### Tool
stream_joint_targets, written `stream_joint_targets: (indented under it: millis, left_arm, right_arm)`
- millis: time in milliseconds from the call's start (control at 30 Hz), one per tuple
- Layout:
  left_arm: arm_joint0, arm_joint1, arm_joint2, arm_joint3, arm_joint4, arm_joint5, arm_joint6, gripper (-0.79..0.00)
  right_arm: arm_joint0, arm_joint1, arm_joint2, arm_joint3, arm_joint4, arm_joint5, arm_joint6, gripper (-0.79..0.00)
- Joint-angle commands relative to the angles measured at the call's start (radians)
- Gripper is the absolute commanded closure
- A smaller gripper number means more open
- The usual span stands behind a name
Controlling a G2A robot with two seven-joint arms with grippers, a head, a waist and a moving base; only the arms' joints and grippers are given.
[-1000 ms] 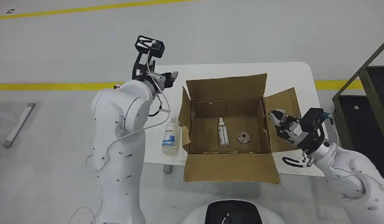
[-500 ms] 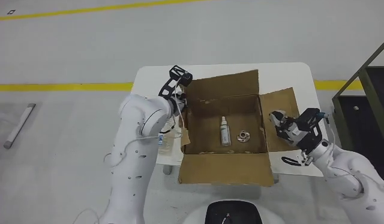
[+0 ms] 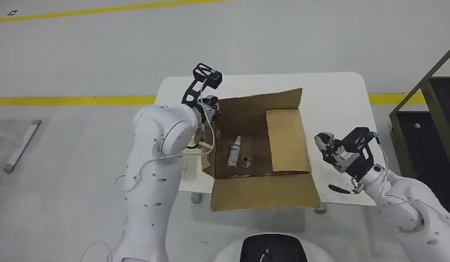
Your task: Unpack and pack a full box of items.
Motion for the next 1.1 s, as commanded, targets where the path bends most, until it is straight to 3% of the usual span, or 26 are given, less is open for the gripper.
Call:
stream_joint_targets:
  millis: [0, 233, 300, 333, 367, 400, 433, 700, 867, 1067]
  left_arm:
    - [-0.006, 0.001, 0.007, 0.006, 0.003, 0.008, 0.008, -0.785]
    - [-0.01, 0.009, 0.004, 0.012, 0.005, 0.001, 0.001, -0.785]
    - [-0.01, 0.011, 0.004, 0.008, 0.011, -0.003, 0.003, -0.785]
    - [-0.01, 0.013, 0.006, 0.005, 0.028, -0.007, 0.003, -0.785]
    - [-0.007, 0.014, 0.006, 0.004, 0.032, -0.005, 0.006, -0.785]
    - [-0.005, 0.015, 0.001, 0.003, 0.03, 0.007, 0.006, -0.785]
    - [-0.005, 0.017, 0.0, -0.001, 0.04, 0.009, 0.003, -0.785]
    - [0.017, 0.03, -0.036, -0.019, 0.06, 0.029, 0.006, -0.785]
    - [0.029, 0.034, -0.035, -0.032, 0.019, 0.01, -0.028, -0.785]
    - [0.017, 0.041, -0.014, 0.014, 0.045, -0.005, -0.133, -0.785]
  right_arm:
    - [-0.003, -0.001, 0.003, 0.0, 0.013, 0.009, -0.003, 0.0]
    - [-0.014, 0.002, 0.031, -0.041, 0.036, -0.007, -0.016, -0.022]
    - [-0.004, 0.003, 0.029, -0.046, 0.019, -0.009, -0.007, -0.2]
    - [0.001, 0.003, 0.027, -0.047, 0.008, -0.005, 0.001, -0.366]
    - [0.006, 0.004, 0.027, -0.05, -0.009, 0.006, 0.012, -0.456]
    - [0.011, 0.004, 0.025, -0.058, -0.026, 0.014, 0.022, -0.696]
    - [0.014, 0.005, 0.021, -0.066, -0.034, 0.013, 0.033, -0.785]
    - [0.055, 0.015, -0.013, -0.14, -0.194, -0.016, 0.198, -0.785]
    - [0.042, 0.016, -0.024, -0.158, -0.238, -0.005, 0.19, -0.785]
    - [0.033, 0.022, -0.025, -0.201, -0.304, -0.047, 0.196, -0.785]
